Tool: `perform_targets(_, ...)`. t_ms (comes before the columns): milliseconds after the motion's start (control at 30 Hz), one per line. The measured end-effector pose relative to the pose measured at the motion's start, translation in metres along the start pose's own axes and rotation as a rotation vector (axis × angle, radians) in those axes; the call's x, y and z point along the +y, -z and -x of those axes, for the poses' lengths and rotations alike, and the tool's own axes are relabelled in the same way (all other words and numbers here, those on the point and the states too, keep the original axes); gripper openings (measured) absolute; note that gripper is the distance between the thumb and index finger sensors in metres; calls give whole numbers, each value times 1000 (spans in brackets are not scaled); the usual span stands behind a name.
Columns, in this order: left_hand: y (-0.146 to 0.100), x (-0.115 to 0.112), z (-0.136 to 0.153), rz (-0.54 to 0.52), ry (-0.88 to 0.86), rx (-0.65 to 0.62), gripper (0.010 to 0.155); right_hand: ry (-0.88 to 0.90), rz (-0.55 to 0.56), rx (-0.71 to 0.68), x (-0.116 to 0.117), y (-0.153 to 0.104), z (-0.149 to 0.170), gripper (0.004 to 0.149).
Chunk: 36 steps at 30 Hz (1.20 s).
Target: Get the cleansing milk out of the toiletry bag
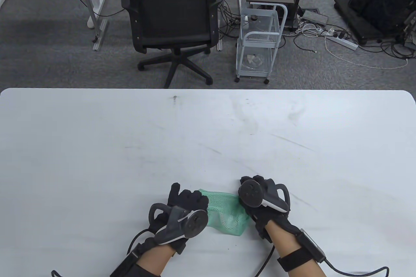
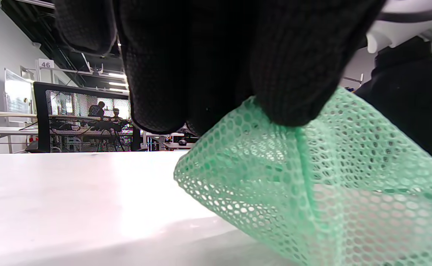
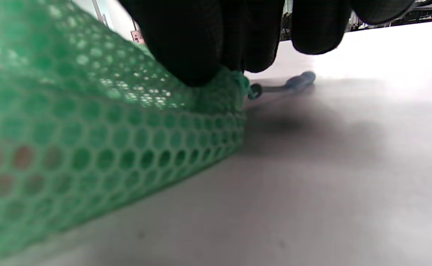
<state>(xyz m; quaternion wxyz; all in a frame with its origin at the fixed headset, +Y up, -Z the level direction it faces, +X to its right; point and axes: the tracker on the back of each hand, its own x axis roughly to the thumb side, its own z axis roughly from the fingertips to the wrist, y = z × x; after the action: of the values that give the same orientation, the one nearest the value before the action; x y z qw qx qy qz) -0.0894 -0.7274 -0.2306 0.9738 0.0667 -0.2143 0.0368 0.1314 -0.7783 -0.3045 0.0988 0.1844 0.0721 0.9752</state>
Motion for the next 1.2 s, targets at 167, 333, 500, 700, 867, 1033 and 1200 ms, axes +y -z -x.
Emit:
perform_targets(167,1,-1,6,10,0,21,43,62,49,4,-10,-5,8,36)
perform_targets(333,2,-1,10,14,3,38,43,96,122,-16,-20,-10,11,36)
perform_targets(500,3,-1,15,29,-7,54,43,105,187,-36,-29,-15,9,37)
perform_targets(700,4,-2,22,34,1,78,43,122,270,-80,-39,-23,4,36)
perform_targets(867,5,-3,28,44,-4,106,41,125,359,-117,-47,-31,-1,37)
perform_targets(1033,5,-1,35,35,-27,142,43,132,436,-159,-53,-38,-5,37)
perform_targets(1200,3,3,43,-6,-36,184,52,117,521,-215,-58,-46,-12,36)
